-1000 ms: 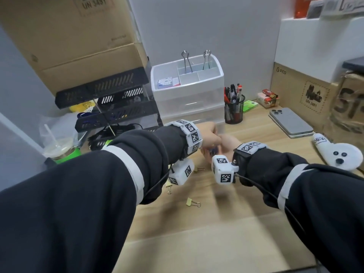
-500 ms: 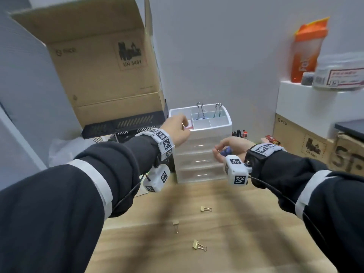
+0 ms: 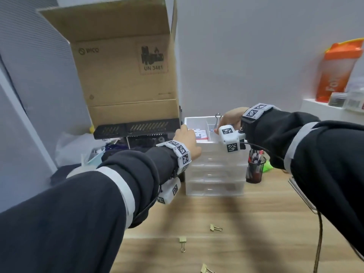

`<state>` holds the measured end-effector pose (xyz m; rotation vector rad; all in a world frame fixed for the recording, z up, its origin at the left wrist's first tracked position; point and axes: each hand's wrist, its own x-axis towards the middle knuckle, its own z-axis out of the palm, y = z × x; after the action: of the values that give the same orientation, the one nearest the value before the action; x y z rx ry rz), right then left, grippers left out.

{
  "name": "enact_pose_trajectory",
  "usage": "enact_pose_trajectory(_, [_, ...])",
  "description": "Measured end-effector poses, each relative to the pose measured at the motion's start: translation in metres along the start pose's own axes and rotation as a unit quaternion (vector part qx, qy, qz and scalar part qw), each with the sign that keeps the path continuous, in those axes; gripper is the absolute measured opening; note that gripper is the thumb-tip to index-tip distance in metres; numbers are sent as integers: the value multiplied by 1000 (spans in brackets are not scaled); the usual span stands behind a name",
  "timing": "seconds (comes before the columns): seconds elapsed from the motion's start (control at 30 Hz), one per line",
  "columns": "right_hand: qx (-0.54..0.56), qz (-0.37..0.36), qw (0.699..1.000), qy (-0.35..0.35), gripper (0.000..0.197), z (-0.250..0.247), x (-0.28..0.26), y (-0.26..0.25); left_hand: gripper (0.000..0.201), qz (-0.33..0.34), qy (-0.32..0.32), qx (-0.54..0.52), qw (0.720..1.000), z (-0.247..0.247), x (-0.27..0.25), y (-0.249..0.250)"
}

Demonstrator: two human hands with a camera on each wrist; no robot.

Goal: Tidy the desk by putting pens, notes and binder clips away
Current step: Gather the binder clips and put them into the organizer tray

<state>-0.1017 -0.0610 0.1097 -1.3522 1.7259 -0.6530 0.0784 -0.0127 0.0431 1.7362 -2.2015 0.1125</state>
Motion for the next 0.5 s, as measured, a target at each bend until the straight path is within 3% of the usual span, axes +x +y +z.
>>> enact_pose_trajectory(0.03, [-25,16,1000,-1,6,4,5,0,27,5,6,3,1000,3,0,-2])
enact_pose_trajectory(0.1, [-39,23,999,27,2,17,-24,-3,16,17,18,13,1000,6,-1,-4])
enact_pose_trajectory(0.33, [128,22,991,30,42,45,-16,7,17,49,34,37,998,9,-3,-8])
enact_pose_trajectory(0.43, [135,15,990,38,41,48,-12,8,18,54,38,35,997,11,-3,-9])
enact_pose_trajectory(0.5, [79,19,996,48,29,48,-10,7,17,58,46,35,997,13,-4,-11])
